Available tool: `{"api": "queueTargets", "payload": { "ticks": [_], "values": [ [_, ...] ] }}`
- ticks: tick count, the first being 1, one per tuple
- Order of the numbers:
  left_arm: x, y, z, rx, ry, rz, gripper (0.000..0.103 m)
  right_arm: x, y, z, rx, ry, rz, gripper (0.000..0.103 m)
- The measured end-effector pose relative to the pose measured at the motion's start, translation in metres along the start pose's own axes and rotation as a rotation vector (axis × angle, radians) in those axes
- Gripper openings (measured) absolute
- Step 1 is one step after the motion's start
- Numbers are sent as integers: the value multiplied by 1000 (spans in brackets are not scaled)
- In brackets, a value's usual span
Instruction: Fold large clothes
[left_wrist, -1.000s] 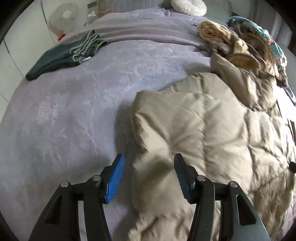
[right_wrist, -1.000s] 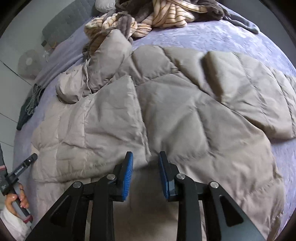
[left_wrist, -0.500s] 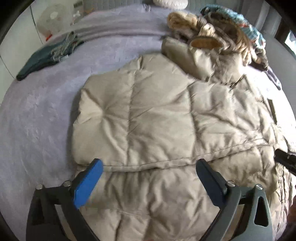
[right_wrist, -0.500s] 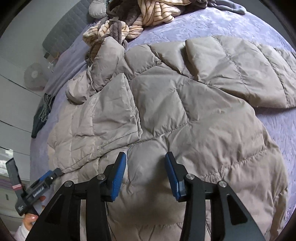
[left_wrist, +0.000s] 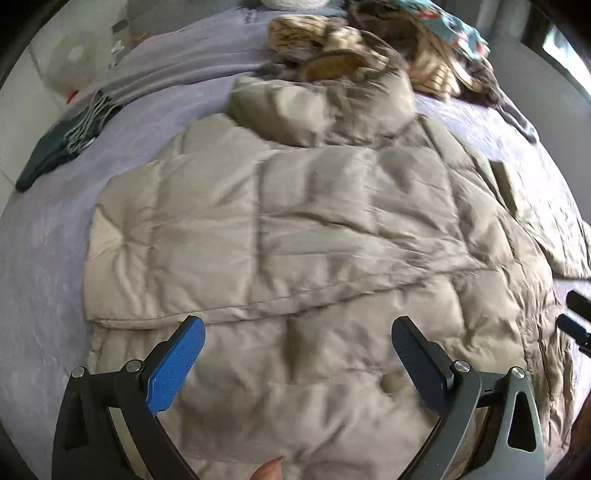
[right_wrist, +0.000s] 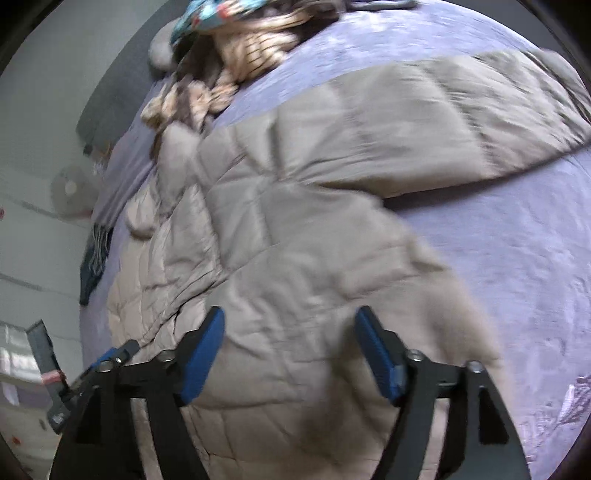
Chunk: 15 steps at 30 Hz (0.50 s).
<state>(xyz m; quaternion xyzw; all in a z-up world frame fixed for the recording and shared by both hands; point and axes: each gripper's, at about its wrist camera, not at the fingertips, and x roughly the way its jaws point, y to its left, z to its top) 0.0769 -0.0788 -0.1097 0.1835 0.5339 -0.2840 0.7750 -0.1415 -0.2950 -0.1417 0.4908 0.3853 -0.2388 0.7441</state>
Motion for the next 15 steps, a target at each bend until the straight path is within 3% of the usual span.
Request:
{"api": "queueTargets", "payload": {
  "ticks": [3,5,10,15],
  "values": [
    [3,-30,-1,38,26,-21,102,-17,-33,8,63,-21,8,87],
    [3,-46,-2,53,28,-24,102,-25,-49,12,87,-39,9,103],
    [4,-87,-2,79,47,-13,102,-51,-100,29,202,-135,27,103],
    [8,-112,0,96,85,-53,102,-59,-149,50,343,-127,64,103]
  ]
}}
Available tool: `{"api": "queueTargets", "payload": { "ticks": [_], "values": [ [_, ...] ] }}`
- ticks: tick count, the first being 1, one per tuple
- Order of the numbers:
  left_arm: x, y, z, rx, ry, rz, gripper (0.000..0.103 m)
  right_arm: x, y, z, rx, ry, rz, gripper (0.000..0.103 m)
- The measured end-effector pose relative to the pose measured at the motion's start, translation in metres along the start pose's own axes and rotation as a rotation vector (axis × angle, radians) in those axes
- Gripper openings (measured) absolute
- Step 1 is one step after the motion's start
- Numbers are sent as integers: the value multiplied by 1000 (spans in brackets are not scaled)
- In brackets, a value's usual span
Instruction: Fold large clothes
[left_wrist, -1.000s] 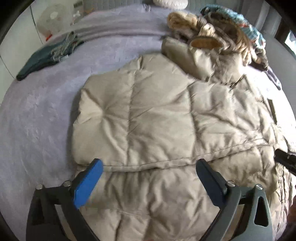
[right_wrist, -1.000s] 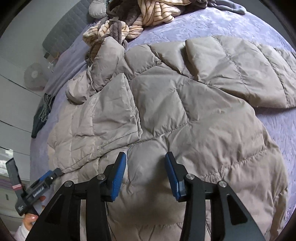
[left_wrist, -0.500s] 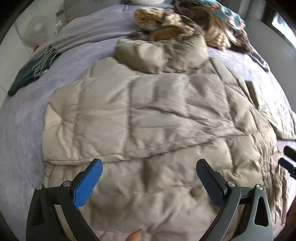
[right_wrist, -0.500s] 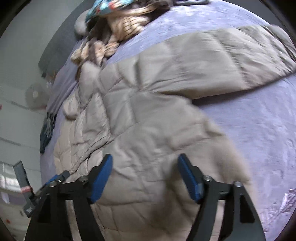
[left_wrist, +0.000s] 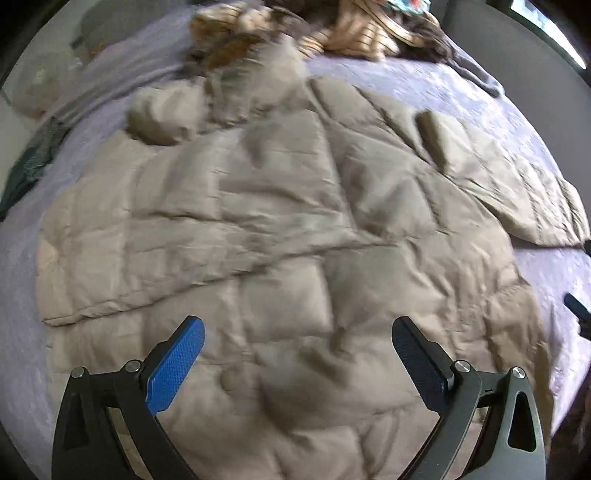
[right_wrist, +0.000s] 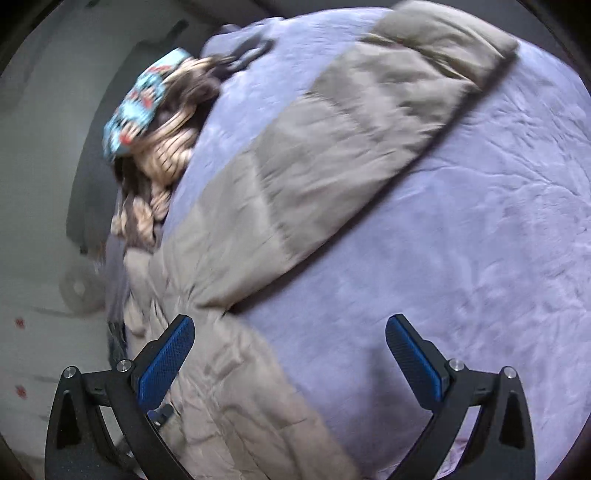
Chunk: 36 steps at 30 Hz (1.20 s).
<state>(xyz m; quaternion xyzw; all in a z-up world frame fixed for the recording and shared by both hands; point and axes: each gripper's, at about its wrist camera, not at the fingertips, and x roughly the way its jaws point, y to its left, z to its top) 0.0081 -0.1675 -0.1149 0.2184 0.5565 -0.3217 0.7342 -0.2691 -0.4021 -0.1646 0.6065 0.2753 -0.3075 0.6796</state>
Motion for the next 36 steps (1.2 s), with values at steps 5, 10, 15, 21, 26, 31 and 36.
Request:
{"api": "queueTargets", "payload": {
  "ticks": [5,10,15,21,26,31,36],
  "values": [
    [-3,-21,2,11,8,-26,102,-8,-36,40,118,-67,51,103],
    [-6,-35,8,15,1,-37,102,-9,-68,82,272,-130,181,103],
    [-9,-39,16,1,-15,-36,102,-2,-91,110,448,-195,317,103],
    [-12,-36,24,-21,-30,-32,102,11,-95,128,554,-200,423,99],
    [-12,-21,29,-45,-42,-18,102,23,-100,129,624,-138,419,11],
    [-17,3,34,-67,-74,15,102,19,-59,137,482,-127,485,8],
    [-19,39,39,-114,-90,40,102,12,17,144,271,-92,545,8]
  ]
}}
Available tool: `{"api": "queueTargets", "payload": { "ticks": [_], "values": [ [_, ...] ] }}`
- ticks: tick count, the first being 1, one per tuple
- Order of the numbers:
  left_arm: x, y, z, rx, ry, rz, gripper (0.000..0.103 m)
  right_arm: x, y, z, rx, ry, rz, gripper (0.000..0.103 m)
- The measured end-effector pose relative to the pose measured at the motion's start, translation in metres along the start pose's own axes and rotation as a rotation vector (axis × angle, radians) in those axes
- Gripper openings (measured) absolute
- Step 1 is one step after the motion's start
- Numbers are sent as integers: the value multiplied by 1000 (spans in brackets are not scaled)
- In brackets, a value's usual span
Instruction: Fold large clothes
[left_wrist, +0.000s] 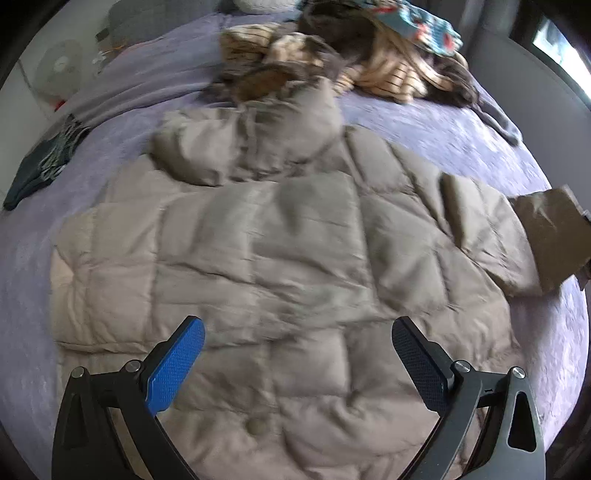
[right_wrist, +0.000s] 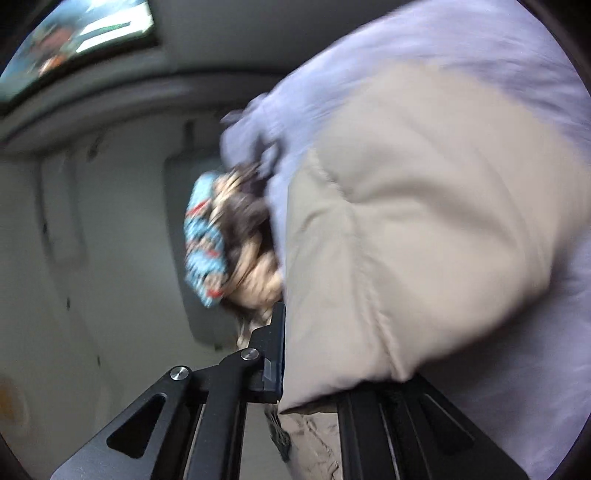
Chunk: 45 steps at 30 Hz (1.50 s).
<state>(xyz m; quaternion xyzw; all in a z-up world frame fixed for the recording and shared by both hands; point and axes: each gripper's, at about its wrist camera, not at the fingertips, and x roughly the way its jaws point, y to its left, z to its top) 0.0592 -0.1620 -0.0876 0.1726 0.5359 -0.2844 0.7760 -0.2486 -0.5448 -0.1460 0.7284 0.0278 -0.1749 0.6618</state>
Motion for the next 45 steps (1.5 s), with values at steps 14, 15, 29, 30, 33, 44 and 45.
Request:
{"api": "queueTargets", "payload": {
  "ticks": [14,15,29,30,33,44,45],
  "values": [
    [-3,123,-4,-132,-41,88,102,176,143,-231,-731,449,-125,8],
    [-3,131,-6,-141,-41,94,102,187,141,-252,-753,479,-135,8],
    [12,189,-21,-200,-62,74,102,261,22,-350,-732,609,-485,8],
    [13,188,-20,-203,-61,63,102,262,23,-350,-735,607,-495,8],
    [15,182,-16,-209,-66,27,102,263,33,-347,-746,606,-508,27],
    [13,194,-2,-200,-84,-67,102,219,43,-309,-505,430,-432,55],
    [12,198,-2,-206,-87,-79,102,221,41,-305,-464,410,-419,47]
  ]
}}
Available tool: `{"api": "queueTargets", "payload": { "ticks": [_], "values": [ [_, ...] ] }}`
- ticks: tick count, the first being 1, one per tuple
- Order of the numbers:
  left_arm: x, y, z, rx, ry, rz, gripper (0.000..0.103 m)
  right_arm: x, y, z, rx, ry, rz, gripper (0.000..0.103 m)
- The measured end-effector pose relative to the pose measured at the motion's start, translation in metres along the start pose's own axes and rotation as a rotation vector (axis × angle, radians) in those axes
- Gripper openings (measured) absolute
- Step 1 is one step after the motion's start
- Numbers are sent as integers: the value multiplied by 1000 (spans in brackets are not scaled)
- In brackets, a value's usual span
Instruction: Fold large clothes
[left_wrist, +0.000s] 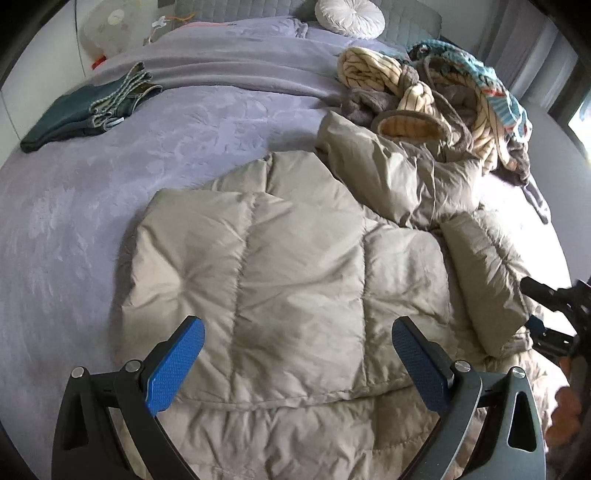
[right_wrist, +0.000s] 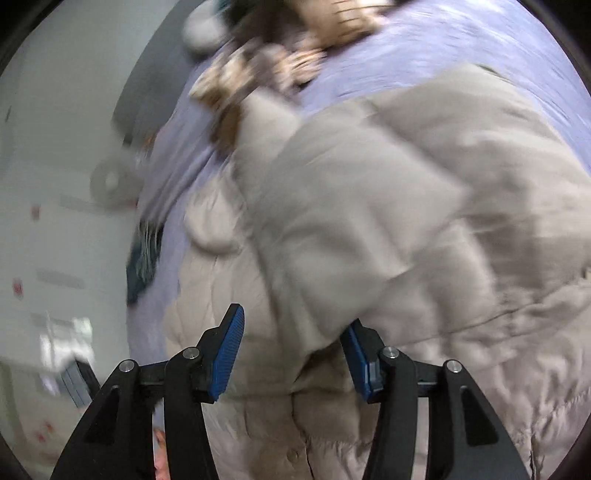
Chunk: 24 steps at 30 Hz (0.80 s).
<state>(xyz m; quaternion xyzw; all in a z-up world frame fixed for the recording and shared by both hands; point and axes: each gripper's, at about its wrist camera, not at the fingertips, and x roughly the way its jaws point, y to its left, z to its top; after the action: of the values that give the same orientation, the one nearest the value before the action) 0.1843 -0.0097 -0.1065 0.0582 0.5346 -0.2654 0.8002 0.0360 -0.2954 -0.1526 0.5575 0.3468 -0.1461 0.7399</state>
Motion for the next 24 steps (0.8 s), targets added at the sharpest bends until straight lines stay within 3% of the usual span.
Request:
{"api": "queueTargets", "payload": {
  "ticks": [1,2,4,6,12,16,18,19,20,24],
  "values": [
    [-1,5,0,-8,-2,-18,102,-1,-5,5,40,-14,24,18],
    [-3,9,1,-13,-2,-39,102,-1,-5,7,51,-21,25,9],
    [-5,16,2,-26,0,-89,102,0,7,10,0,-40,20,9],
    [-7,22,3,-44,0,-145,102,5,34,6,-138,-24,7,9],
    [-8,40,4,-156,12,-288,102,51,104,-54,-522,143,-73,9],
    [-5,38,5,-186,36,-388,102,77,106,-86,-580,223,-150,15],
    [-1,32,6,-192,50,-439,102,79,100,-90,-577,255,-147,35],
    [2,28,6,-197,61,-468,102,75,97,-91,-566,272,-119,58],
    [5,24,7,-201,69,-494,102,73,95,-90,-562,278,-101,71],
    [16,6,9,-198,96,-530,102,31,66,-79,-512,265,-75,71]
  ]
}}
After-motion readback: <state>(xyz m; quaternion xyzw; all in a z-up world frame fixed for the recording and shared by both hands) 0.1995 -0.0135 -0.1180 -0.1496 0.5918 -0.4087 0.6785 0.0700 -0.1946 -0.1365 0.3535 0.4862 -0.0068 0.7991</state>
